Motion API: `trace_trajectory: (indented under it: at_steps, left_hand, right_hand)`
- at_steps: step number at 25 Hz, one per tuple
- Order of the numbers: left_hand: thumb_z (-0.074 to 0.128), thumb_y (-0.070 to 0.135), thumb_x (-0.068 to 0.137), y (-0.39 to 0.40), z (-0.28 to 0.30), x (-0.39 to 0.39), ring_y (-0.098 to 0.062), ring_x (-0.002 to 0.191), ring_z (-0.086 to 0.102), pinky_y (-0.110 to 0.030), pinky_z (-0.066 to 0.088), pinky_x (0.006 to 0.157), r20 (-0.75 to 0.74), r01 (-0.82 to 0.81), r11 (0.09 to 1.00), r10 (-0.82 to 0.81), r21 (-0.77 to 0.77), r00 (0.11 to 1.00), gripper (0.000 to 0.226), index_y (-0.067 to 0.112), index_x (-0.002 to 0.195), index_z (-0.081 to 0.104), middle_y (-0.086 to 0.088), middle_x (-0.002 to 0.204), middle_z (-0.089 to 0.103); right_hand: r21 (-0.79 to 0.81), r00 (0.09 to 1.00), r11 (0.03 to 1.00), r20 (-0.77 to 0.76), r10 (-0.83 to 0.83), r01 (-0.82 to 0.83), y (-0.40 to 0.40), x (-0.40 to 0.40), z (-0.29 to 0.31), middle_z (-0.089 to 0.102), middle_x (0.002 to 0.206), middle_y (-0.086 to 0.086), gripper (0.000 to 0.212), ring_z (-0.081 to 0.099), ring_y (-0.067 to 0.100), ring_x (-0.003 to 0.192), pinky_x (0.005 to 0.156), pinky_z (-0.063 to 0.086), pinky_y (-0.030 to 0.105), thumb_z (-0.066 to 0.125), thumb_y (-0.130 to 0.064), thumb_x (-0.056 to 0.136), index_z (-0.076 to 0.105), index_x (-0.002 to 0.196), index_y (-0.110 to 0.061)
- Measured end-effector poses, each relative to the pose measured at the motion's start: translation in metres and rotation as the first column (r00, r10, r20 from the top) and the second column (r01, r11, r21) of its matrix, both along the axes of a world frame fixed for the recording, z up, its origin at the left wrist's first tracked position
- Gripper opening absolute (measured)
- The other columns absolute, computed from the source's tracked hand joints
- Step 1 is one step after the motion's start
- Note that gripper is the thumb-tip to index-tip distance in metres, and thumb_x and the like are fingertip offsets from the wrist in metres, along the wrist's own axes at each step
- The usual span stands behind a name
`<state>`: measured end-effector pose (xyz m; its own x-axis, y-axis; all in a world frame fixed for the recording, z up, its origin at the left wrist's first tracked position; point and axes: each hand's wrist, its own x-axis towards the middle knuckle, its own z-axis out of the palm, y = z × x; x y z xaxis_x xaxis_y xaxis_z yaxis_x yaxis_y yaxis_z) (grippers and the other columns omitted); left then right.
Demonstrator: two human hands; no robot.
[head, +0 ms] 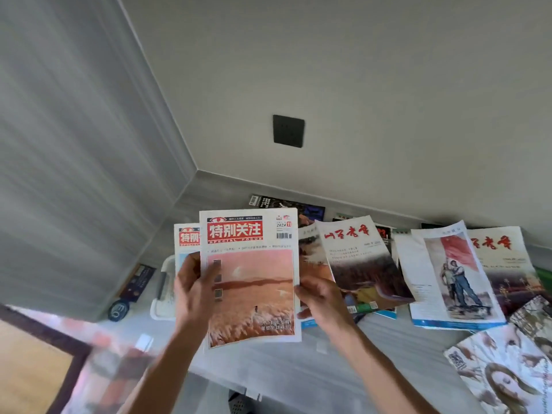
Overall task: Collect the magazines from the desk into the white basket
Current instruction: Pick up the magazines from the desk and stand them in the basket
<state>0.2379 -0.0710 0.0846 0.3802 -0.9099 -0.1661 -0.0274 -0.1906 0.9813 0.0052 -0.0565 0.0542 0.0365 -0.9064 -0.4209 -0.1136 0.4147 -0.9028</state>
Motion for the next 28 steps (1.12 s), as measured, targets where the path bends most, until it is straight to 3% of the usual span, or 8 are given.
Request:
trace_trajectory:
  at_steps: [6, 10, 15, 18, 19, 23, 26, 28]
  left_hand:
    - [0.055, 0.007, 0.087, -0.050, -0.007, 0.118, 0.006, 0.052, 0.060, -0.016, 0.046, 0.046, 0.253, -0.007, 0.999, -0.007, 0.053, 0.967, 0.032, 0.037, 0.084, 0.068, 0.018, 0.071, 0.073]
    - [0.053, 0.001, 0.088, -0.064, -0.056, 0.149, -0.025, 0.073, 0.070, -0.037, 0.058, 0.063, 0.380, 0.070, 0.974, -0.149, 0.215, 0.913, 0.034, 0.032, 0.081, 0.065, 0.000, 0.081, 0.075]
    - [0.060, 0.004, 0.082, -0.070, -0.088, 0.151, -0.039, 0.087, 0.065, -0.041, 0.056, 0.064, 0.544, -0.030, 0.933, -0.182, 0.358, 0.819, 0.030, 0.014, 0.111, 0.058, -0.018, 0.110, 0.069]
    - [0.065, -0.001, 0.074, -0.058, -0.090, 0.137, -0.044, 0.104, 0.054, -0.051, 0.051, 0.076, 0.652, -0.014, 0.990, -0.083, 0.142, 0.754, 0.053, 0.003, 0.124, 0.049, -0.028, 0.121, 0.056]
    - [0.062, 0.001, 0.074, -0.051, -0.086, 0.126, -0.043, 0.106, 0.053, -0.053, 0.051, 0.079, 0.655, 0.054, 0.997, -0.082, 0.064, 0.751, 0.052, 0.001, 0.124, 0.049, -0.027, 0.121, 0.054]
    - [0.053, 0.011, 0.072, -0.023, -0.072, 0.070, -0.033, 0.102, 0.057, -0.054, 0.055, 0.074, 0.613, 0.300, 0.953, -0.257, 0.034, 0.747, 0.048, 0.004, 0.120, 0.052, -0.018, 0.118, 0.057]
    - [0.054, 0.008, 0.074, 0.001, -0.071, 0.032, -0.028, 0.100, 0.060, -0.052, 0.056, 0.078, 0.600, 0.410, 0.911, -0.356, 0.052, 0.716, 0.042, 0.003, 0.116, 0.057, -0.015, 0.113, 0.062]
    - [0.056, 0.001, 0.078, 0.015, -0.076, 0.015, -0.029, 0.098, 0.062, -0.051, 0.056, 0.081, 0.602, 0.442, 0.892, -0.405, 0.095, 0.688, 0.035, 0.003, 0.112, 0.061, -0.013, 0.110, 0.064]
  right_hand:
    - [-0.049, 0.998, 0.999, -0.066, 0.015, -0.018, -0.062, 0.123, -0.001, 0.075, 0.098, -0.004, 0.028, 0.069, 0.016, 0.084, 0.080, 0.058, 0.042, 0.054, -0.011, 0.095, 0.068, 0.085, -0.033]
    - [0.133, 0.989, 0.989, -0.120, 0.086, -0.070, -0.068, 0.163, -0.031, 0.071, 0.112, 0.008, 0.025, 0.067, 0.022, 0.100, 0.093, 0.054, 0.043, 0.048, -0.005, 0.090, 0.064, 0.104, -0.018]
    - [0.221, 0.999, 0.975, -0.041, 0.012, -0.002, -0.048, 0.149, -0.048, 0.071, 0.106, -0.001, 0.027, 0.066, 0.014, 0.091, 0.082, 0.055, 0.032, 0.055, -0.004, 0.089, 0.064, 0.100, -0.026]
    - [0.264, 0.964, 0.929, -0.001, -0.267, 0.258, -0.030, 0.102, -0.054, 0.076, 0.095, 0.003, 0.018, 0.070, 0.014, 0.073, 0.059, 0.054, 0.027, 0.062, -0.009, 0.089, 0.065, 0.104, -0.019]
    - [0.241, 0.944, 0.913, -0.111, -0.310, 0.328, -0.024, 0.082, -0.056, 0.075, 0.096, 0.005, 0.017, 0.070, 0.017, 0.073, 0.057, 0.052, 0.028, 0.061, -0.014, 0.091, 0.061, 0.108, -0.017]
    - [0.083, 0.620, 0.975, -0.782, -0.065, 0.207, -0.012, 0.002, -0.071, 0.065, 0.104, 0.001, 0.028, 0.063, 0.022, 0.089, 0.064, 0.045, 0.027, 0.060, -0.024, 0.088, 0.052, 0.114, -0.019]
    - [0.313, 0.514, 0.950, -0.813, 0.273, -0.009, -0.015, -0.031, -0.095, 0.043, 0.144, 0.009, 0.039, 0.040, 0.029, 0.133, 0.102, 0.044, 0.042, 0.060, -0.029, 0.086, 0.058, 0.125, -0.025]
    - [0.395, 0.459, 0.914, -0.797, 0.392, -0.095, -0.012, -0.037, -0.115, 0.031, 0.147, 0.009, 0.050, 0.024, 0.031, 0.143, 0.111, 0.036, 0.050, 0.058, -0.027, 0.083, 0.054, 0.132, -0.020]
